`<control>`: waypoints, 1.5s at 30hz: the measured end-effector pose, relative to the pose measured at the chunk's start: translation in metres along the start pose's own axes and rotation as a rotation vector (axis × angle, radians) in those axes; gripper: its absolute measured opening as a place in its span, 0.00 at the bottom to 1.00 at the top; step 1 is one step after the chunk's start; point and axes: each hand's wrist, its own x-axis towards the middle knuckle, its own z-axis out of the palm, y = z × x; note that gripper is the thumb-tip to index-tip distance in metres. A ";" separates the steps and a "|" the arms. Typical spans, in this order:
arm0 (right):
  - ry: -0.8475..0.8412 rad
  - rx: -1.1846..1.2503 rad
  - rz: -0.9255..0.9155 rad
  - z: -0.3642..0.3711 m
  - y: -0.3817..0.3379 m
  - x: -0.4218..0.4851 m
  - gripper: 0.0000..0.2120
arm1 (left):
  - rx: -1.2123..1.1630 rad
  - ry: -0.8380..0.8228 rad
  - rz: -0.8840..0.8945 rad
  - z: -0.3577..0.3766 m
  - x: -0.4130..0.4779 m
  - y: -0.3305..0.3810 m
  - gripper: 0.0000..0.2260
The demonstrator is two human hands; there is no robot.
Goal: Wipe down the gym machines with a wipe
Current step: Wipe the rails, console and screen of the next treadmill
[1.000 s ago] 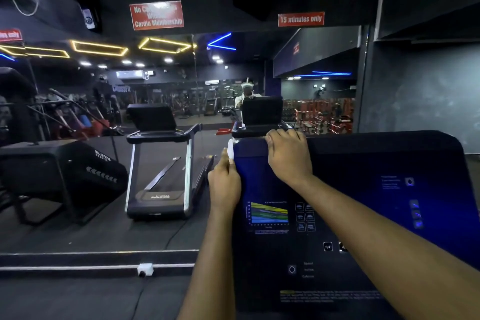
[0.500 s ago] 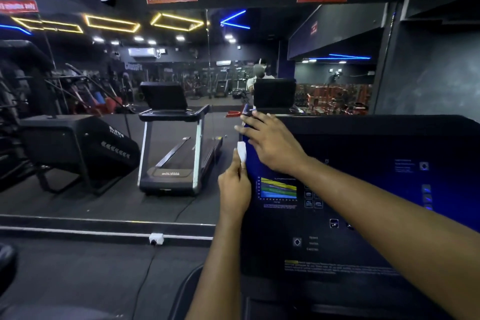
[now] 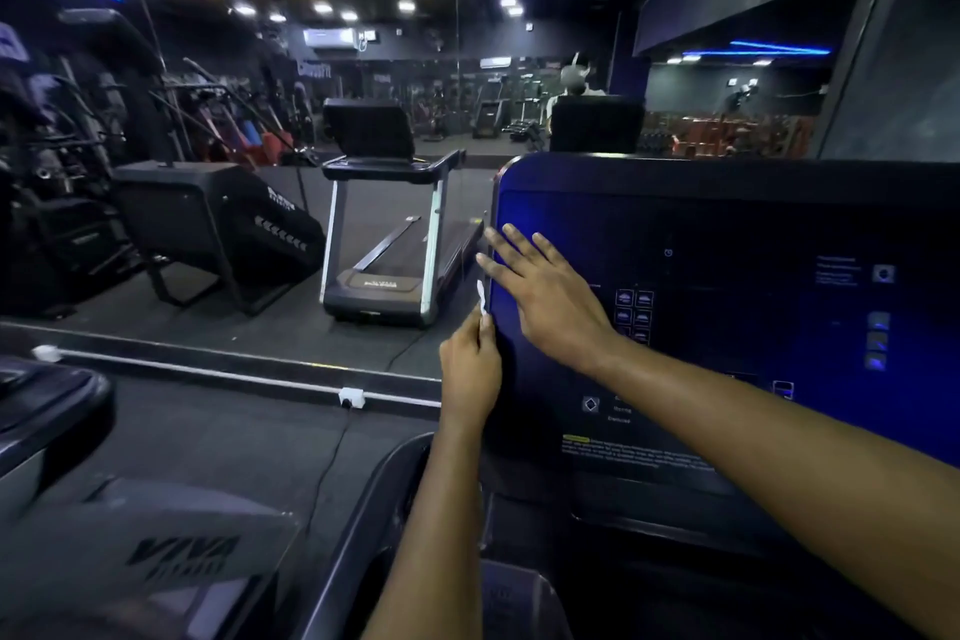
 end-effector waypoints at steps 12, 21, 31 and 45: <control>0.124 0.102 0.051 0.025 -0.023 -0.062 0.39 | -0.016 0.149 -0.273 0.014 -0.097 -0.056 0.17; 0.136 0.224 0.110 0.040 -0.033 -0.128 0.34 | 0.016 0.171 -0.423 0.028 -0.153 -0.083 0.17; 0.109 0.331 0.160 0.038 -0.056 -0.182 0.31 | 0.274 0.120 -0.364 0.032 -0.189 -0.085 0.14; 0.127 0.255 0.584 -0.007 -0.073 -0.258 0.29 | 0.343 -0.266 -0.116 0.029 -0.215 -0.069 0.11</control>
